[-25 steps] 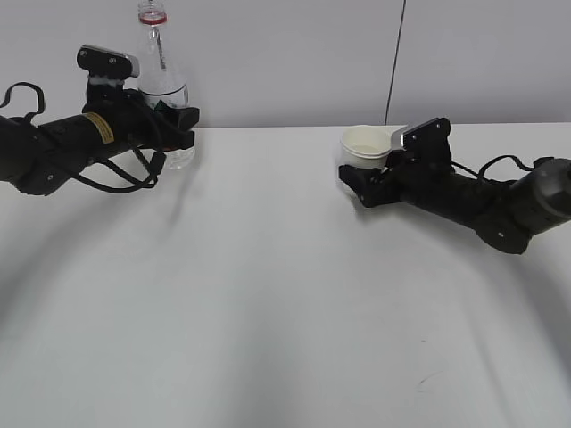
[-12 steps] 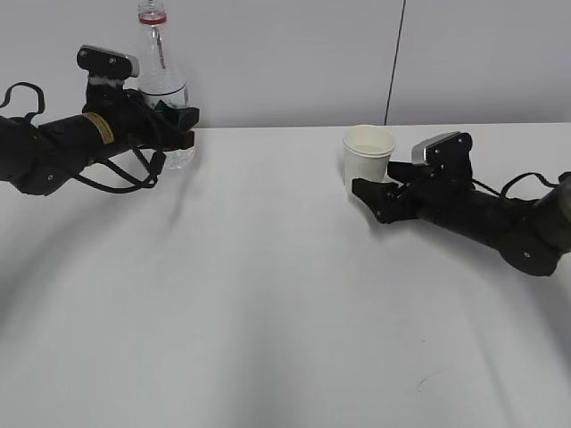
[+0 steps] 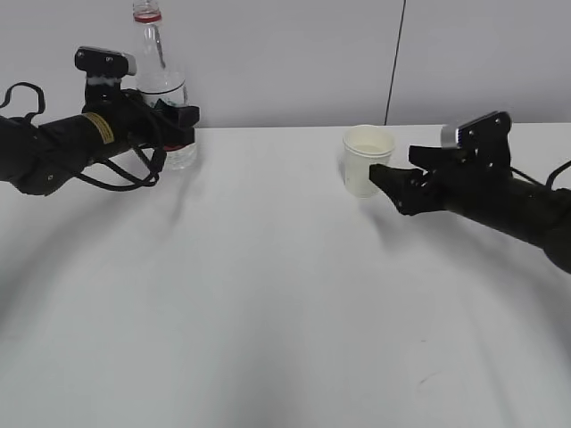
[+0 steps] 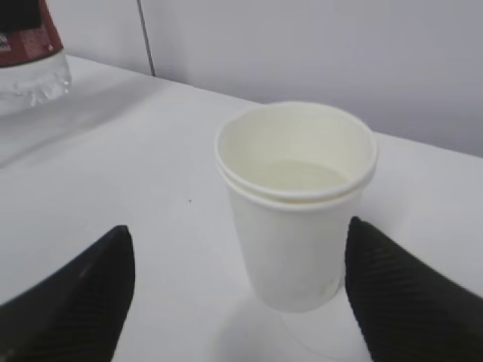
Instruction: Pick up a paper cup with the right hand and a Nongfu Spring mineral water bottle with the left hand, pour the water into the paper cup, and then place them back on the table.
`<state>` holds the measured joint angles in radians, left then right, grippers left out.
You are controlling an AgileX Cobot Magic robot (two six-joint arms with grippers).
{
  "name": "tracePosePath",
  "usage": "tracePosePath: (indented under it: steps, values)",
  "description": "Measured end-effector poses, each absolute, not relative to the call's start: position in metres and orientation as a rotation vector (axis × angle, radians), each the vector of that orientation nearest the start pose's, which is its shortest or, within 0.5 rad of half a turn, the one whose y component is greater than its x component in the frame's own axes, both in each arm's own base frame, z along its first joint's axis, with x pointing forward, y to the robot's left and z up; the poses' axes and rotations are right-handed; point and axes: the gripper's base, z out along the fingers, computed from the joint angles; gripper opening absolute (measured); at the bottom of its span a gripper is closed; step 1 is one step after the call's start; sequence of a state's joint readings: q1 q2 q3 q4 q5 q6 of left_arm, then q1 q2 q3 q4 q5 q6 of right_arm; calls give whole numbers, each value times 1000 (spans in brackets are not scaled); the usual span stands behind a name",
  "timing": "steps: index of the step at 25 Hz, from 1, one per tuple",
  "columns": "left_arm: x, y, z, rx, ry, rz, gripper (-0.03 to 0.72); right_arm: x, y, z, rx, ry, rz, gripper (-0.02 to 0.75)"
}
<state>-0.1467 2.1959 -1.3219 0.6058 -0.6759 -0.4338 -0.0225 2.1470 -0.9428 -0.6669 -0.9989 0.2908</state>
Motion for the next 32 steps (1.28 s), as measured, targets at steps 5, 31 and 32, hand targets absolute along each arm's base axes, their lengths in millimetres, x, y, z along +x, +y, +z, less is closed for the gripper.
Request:
tracePosePath:
  steps: [5, 31, 32]
  values:
    - [463, -101, 150, 440, 1722, -389, 396, 365, 38, 152, -454, 1754, 390, 621]
    - [464, -106, 112, 403, 1768, -438, 586, 324, 35, 231, -500, 1887, 324, 595]
    - [463, -106, 110, 404, 1775, -438, 586, 324, 35, 231, -500, 1887, 324, 595]
